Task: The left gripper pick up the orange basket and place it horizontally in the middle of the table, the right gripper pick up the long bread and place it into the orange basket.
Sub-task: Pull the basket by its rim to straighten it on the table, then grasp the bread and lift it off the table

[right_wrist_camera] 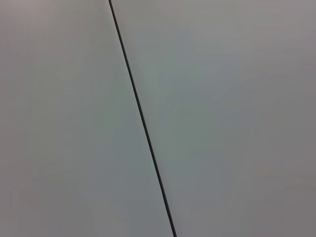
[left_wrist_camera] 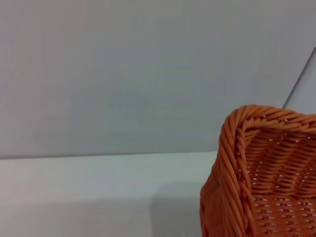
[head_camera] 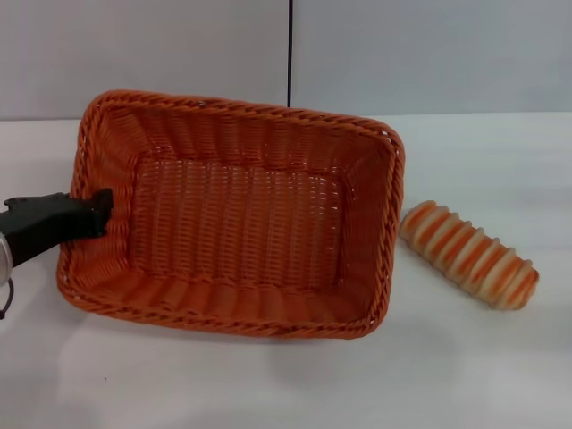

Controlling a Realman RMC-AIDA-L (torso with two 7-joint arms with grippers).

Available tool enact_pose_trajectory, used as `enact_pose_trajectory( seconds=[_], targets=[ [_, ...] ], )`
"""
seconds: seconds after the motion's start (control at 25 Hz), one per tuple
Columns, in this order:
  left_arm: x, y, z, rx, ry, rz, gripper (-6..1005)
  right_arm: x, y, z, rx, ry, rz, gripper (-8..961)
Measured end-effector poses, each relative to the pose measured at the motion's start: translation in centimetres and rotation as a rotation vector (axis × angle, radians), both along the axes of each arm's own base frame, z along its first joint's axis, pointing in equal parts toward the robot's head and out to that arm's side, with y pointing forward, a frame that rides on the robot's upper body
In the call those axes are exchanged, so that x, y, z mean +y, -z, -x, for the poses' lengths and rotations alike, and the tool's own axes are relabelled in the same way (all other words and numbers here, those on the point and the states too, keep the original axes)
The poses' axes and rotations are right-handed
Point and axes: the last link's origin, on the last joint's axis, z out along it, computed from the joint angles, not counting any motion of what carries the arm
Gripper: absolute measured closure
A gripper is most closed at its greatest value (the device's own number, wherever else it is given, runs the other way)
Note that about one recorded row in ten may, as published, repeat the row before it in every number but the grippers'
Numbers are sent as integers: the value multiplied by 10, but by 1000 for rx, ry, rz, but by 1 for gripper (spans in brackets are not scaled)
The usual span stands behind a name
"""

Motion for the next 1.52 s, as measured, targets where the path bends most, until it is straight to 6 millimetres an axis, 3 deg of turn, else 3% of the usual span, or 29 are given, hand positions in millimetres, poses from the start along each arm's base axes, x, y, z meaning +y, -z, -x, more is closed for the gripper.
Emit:
enact_pose_trajectory(
  seconds=[0.6, 0.68, 0.96, 1.08, 1.12, 1.16, 1.32, 1.4, 1.52],
  targets=[
    [11, 4, 3, -19, -20, 81, 845, -5, 1, -2, 4, 4, -2, 312],
    [12, 3, 4, -15, -9, 74, 637, -7, 1, -2, 3, 4, -4, 312],
    [19, -15, 10, 18, 29, 10, 452, -13, -10, -8, 12, -13, 14, 313],
    [24, -25, 6, 32, 110, -41, 372, -12, -27, -12, 54, -48, 119, 314],
    [25, -27, 6, 35, 126, -54, 345, -9, -42, -15, 110, -54, 214, 314],
    [29, -34, 6, 48, 172, -88, 319, -9, -42, -15, 110, -54, 214, 314],
    [41, -34, 14, 67, 276, -135, 186, 4, -77, -11, 166, 25, 531, 315],
    [45, -33, 16, 67, 294, -148, 186, 7, -83, -8, 154, 48, 579, 315],
    [60, -24, 31, 49, 328, -163, 186, 18, -91, 7, 113, 167, 782, 315]
  ],
)
